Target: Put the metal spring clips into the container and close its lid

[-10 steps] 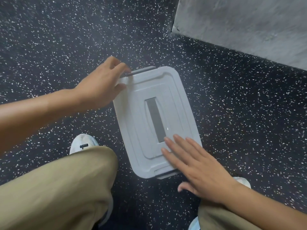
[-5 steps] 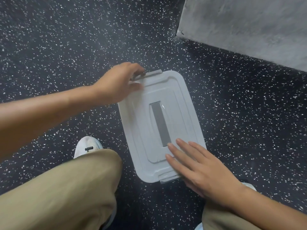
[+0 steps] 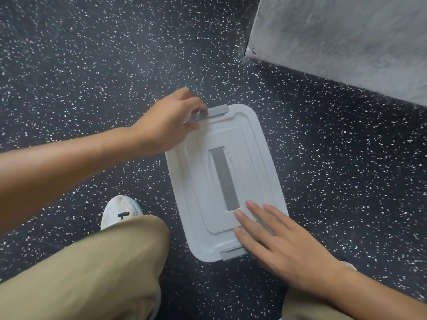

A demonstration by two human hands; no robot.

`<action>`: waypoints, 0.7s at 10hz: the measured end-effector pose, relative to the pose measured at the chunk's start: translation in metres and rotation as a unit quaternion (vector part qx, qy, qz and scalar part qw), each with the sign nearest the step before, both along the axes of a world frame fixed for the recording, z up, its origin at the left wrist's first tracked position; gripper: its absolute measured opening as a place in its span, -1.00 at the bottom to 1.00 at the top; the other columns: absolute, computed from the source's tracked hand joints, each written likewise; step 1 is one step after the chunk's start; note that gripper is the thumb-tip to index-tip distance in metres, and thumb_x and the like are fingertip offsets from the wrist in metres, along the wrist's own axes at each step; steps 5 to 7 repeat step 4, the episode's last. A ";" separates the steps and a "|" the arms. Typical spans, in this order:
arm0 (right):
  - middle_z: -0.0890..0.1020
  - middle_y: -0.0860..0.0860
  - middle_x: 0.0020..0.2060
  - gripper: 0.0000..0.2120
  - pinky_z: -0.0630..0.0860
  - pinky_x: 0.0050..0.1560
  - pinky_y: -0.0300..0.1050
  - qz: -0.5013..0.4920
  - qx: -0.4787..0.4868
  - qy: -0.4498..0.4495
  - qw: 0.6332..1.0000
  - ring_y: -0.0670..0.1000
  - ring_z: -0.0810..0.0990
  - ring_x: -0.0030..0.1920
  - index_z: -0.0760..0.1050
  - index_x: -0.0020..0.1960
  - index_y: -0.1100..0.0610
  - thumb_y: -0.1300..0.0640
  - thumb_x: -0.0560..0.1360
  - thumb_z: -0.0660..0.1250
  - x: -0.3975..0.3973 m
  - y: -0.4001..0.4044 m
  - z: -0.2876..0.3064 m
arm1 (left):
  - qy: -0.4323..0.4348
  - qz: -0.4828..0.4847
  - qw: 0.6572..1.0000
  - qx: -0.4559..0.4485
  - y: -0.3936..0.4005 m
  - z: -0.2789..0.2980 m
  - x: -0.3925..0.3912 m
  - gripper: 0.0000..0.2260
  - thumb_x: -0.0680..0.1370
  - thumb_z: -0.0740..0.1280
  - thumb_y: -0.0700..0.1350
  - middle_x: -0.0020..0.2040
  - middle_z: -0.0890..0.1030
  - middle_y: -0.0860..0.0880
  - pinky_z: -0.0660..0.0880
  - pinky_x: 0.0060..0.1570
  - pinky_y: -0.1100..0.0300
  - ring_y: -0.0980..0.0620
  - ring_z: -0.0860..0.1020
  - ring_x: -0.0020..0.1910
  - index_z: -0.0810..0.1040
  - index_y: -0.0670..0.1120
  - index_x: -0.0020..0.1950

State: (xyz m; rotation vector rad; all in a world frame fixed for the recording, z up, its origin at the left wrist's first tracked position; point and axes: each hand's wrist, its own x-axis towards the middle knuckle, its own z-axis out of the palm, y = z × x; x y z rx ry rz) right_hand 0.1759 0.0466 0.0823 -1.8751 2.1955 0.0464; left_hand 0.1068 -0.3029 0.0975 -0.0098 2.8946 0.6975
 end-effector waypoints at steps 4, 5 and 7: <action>0.57 0.12 0.38 -0.75 0.45 0.31 0.31 -0.082 -0.110 -0.069 0.988 0.16 0.48 0.43 0.54 0.02 0.07 -0.12 0.61 0.31 -0.001 -0.009 0.002 | 0.036 -0.028 0.999 0.021 0.008 -0.005 -0.024 -0.83 0.58 0.35 -0.07 0.04 0.50 0.05 0.50 -0.04 0.03 -0.03 0.53 -0.04 0.60 0.04 0.17; 0.57 0.12 0.38 -0.75 0.45 0.31 0.31 -0.082 -0.110 -0.069 0.988 0.16 0.48 0.43 0.54 0.02 0.07 -0.12 0.61 0.31 -0.001 -0.009 0.002 | 0.036 -0.028 0.999 0.021 0.008 -0.005 -0.024 -0.83 0.58 0.35 -0.07 0.04 0.50 0.05 0.50 -0.04 0.03 -0.03 0.53 -0.04 0.60 0.04 0.17; 0.57 0.12 0.38 -0.75 0.45 0.31 0.31 -0.082 -0.110 -0.069 0.988 0.16 0.48 0.43 0.54 0.02 0.07 -0.12 0.61 0.31 -0.001 -0.009 0.002 | 0.036 -0.028 0.999 0.021 0.008 -0.005 -0.024 -0.83 0.58 0.35 -0.07 0.04 0.50 0.05 0.50 -0.04 0.03 -0.03 0.53 -0.04 0.60 0.04 0.17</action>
